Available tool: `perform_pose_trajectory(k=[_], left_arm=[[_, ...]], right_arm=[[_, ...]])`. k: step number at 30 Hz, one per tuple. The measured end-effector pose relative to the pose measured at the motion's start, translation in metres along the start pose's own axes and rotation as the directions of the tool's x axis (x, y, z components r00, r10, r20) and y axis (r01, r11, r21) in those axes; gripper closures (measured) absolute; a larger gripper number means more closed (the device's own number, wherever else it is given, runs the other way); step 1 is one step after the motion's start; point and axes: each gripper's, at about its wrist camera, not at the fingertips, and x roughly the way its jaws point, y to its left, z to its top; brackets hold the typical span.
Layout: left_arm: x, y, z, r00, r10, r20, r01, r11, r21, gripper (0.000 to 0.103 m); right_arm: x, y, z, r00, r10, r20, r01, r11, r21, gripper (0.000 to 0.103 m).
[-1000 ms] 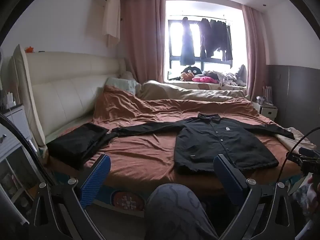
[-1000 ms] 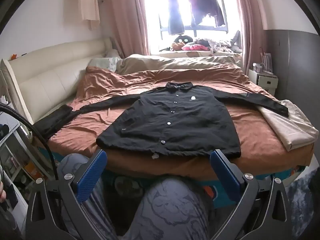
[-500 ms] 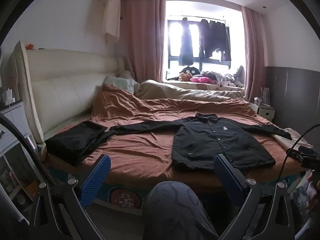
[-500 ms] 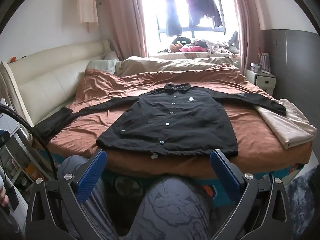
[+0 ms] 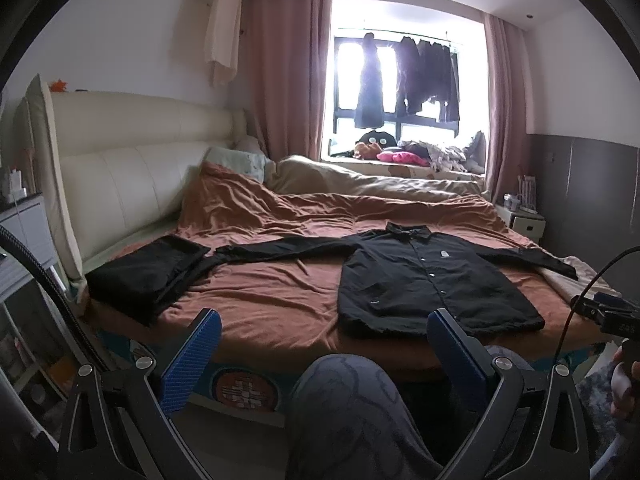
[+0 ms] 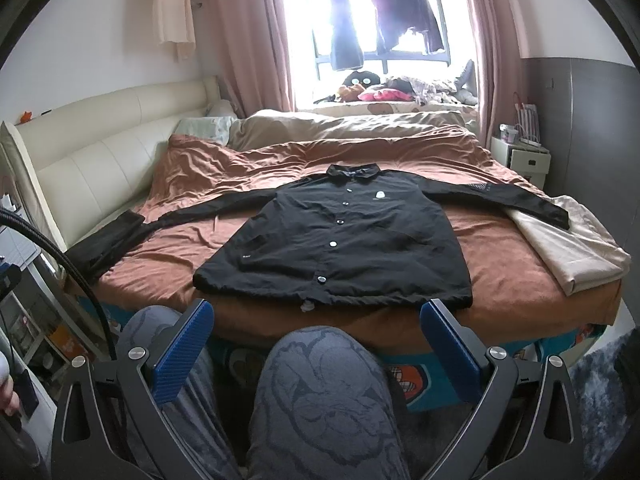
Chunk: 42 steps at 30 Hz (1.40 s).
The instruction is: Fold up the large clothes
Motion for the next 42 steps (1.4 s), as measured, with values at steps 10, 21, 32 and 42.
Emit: perform_pose_trajectory(k=[10, 21, 32, 42], left_arm=[[-0.004, 0.0, -0.002, 1.0, -0.004, -0.007, 0.004, 1.0, 0.006, 0.0], [-0.01, 0.003, -0.003, 1.0, -0.005, -0.001, 0.005, 1.0, -0.009, 0.0], [-0.015, 0.003, -0.002, 1.0, -0.005, 0.002, 0.005, 1.0, -0.003, 0.0], [-0.015, 0.001, 0.001, 1.0, -0.007, -0.008, 0.007, 1.0, -0.001, 0.0]], right_arm=[[-0.006, 0.001, -0.005, 1.0, -0.002, 0.006, 0.002, 1.0, 0.008, 0.0], [-0.01, 0.004, -0.002, 1.0, 0.007, 0.01, -0.007, 1.0, -0.007, 0.0], [-0.011, 0.003, -0.003, 1.0, 0.002, 0.013, -0.002, 1.0, 0.001, 0.0], [-0.011, 0.004, -0.003, 1.0, 0.003, 0.018, -0.003, 1.0, -0.003, 0.0]])
